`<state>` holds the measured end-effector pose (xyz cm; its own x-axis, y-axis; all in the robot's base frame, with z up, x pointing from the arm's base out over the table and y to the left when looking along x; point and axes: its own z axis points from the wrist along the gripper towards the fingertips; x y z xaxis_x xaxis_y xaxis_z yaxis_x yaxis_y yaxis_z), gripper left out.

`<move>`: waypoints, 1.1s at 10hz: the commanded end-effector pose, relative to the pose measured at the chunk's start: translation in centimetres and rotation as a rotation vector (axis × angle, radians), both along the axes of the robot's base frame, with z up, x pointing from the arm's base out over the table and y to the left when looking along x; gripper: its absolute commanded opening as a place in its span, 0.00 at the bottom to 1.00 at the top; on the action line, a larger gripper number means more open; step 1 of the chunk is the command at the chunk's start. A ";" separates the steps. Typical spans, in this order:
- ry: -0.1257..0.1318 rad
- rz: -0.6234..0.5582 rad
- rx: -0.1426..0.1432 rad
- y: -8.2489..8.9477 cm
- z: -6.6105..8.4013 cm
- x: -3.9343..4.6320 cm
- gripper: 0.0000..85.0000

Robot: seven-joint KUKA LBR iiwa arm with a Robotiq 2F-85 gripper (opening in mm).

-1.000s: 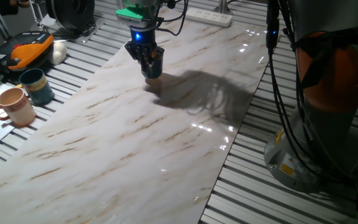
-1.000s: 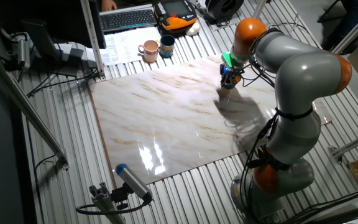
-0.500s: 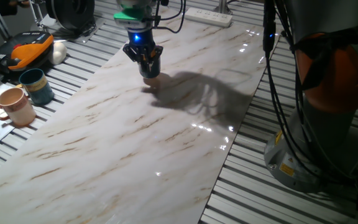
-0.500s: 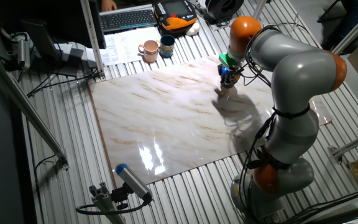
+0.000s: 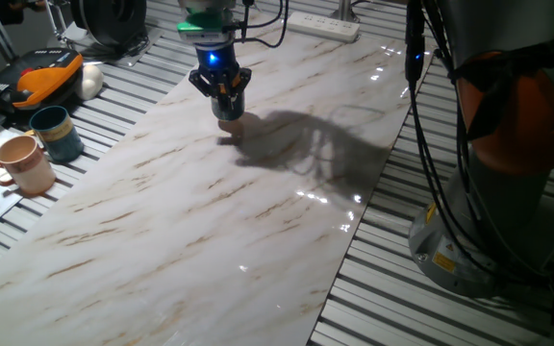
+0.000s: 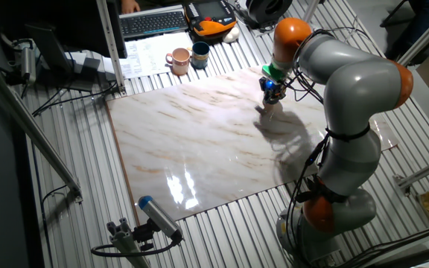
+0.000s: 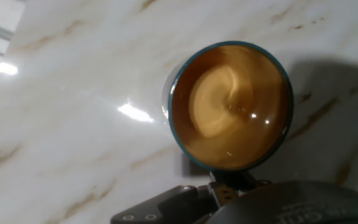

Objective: Pick up the cup

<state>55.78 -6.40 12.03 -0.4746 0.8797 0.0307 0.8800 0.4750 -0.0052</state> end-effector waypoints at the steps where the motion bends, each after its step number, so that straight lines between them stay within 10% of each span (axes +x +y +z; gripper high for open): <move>1: 0.001 0.032 0.013 0.0 0.0 0.01 0.00; 11: 0.055 0.254 0.038 0.0 0.4 -0.23 0.00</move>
